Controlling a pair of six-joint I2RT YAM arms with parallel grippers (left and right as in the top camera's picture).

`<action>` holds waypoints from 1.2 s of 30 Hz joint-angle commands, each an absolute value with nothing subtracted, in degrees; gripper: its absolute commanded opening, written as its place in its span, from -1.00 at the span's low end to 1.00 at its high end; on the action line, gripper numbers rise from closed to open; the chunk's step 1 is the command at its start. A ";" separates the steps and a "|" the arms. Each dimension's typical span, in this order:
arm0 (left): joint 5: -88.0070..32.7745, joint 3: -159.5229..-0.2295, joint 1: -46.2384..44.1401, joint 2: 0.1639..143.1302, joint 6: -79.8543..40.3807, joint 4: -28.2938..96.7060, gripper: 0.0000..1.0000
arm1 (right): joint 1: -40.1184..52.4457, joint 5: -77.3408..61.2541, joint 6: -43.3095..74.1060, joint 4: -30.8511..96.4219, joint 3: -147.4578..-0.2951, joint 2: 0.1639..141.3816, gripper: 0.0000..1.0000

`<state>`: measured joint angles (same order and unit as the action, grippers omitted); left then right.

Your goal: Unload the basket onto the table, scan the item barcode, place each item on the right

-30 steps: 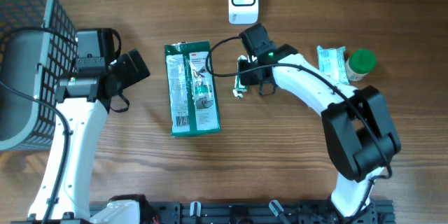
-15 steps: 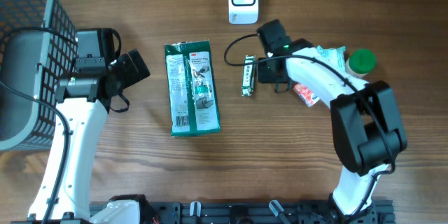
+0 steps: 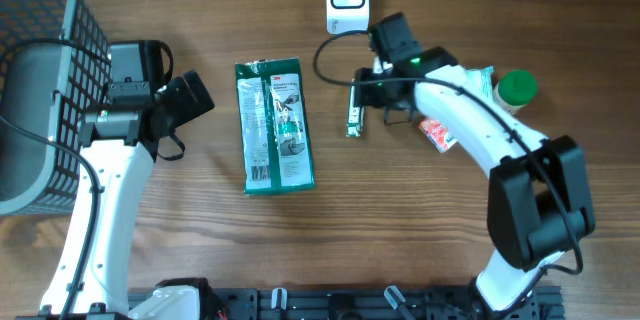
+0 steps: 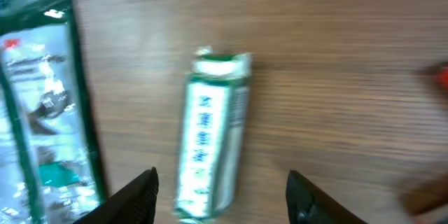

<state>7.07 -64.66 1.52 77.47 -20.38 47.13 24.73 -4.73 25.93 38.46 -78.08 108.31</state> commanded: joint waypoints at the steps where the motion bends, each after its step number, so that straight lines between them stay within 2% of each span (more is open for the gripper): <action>1: 7.57 -64.95 1.78 77.58 -19.73 47.00 1.00 | 29.91 0.49 30.09 37.30 -77.38 109.21 0.15; 7: 7.60 -64.95 1.78 77.58 -19.73 47.03 1.00 | 34.13 9.32 30.20 37.58 -77.23 111.42 0.16; 36: 7.60 -64.95 1.78 77.58 -19.73 47.03 1.00 | 34.22 7.90 33.21 38.37 -77.23 113.89 0.19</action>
